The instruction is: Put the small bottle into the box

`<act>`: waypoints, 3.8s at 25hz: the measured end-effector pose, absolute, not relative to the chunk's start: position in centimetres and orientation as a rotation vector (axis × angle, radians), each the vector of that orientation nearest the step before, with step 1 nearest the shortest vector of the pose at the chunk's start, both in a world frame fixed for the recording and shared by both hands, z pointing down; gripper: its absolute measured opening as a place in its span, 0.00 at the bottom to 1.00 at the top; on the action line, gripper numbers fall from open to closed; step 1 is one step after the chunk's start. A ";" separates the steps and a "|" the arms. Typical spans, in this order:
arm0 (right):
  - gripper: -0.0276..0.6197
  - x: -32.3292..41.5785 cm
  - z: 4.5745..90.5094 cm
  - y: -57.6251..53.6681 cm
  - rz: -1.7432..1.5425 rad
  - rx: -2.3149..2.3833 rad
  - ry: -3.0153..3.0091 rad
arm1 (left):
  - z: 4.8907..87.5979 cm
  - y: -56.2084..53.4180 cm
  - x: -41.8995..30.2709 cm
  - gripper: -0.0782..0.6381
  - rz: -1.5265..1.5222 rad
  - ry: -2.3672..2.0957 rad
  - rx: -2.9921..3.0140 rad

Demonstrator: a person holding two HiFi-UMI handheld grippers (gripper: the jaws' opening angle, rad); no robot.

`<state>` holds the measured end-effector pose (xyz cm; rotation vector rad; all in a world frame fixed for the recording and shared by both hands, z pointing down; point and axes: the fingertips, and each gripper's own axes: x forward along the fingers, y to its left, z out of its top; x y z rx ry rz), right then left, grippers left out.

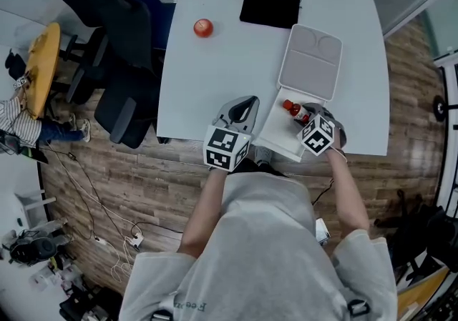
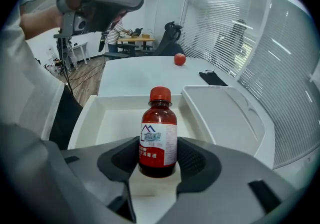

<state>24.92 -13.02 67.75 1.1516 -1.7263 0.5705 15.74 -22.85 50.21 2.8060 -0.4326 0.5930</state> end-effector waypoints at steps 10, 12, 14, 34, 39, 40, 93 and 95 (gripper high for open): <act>0.40 23.9 69.6 -12.8 0.595 1.074 -1.707 | 51.8 -21.8 15.4 0.15 0.663 -0.411 2.781; 0.40 23.6 70.0 -12.8 0.596 1.057 -1.704 | 52.0 -21.7 15.1 0.15 0.676 -0.407 2.779; 0.40 23.5 70.2 -12.6 0.599 1.041 -1.701 | 52.1 -21.6 14.9 0.15 0.679 -0.410 2.780; 0.40 23.2 71.2 -13.8 0.646 0.975 -1.654 | 51.8 -23.7 11.8 0.15 0.645 -0.493 2.766; 0.40 23.0 71.5 -13.6 0.645 0.950 -1.644 | 51.7 -23.7 11.8 0.15 0.642 -0.483 2.776; 0.40 23.0 71.5 -13.6 0.644 0.947 -1.641 | 51.6 -23.7 11.8 0.15 0.640 -0.483 2.778; 0.43 21.1 64.5 -11.2 0.712 1.311 -1.681 | 50.6 -19.5 9.5 0.15 0.616 -0.342 2.790; 0.43 20.7 63.9 -10.5 0.724 1.361 -1.684 | 50.6 -18.5 9.6 0.15 0.623 -0.307 2.796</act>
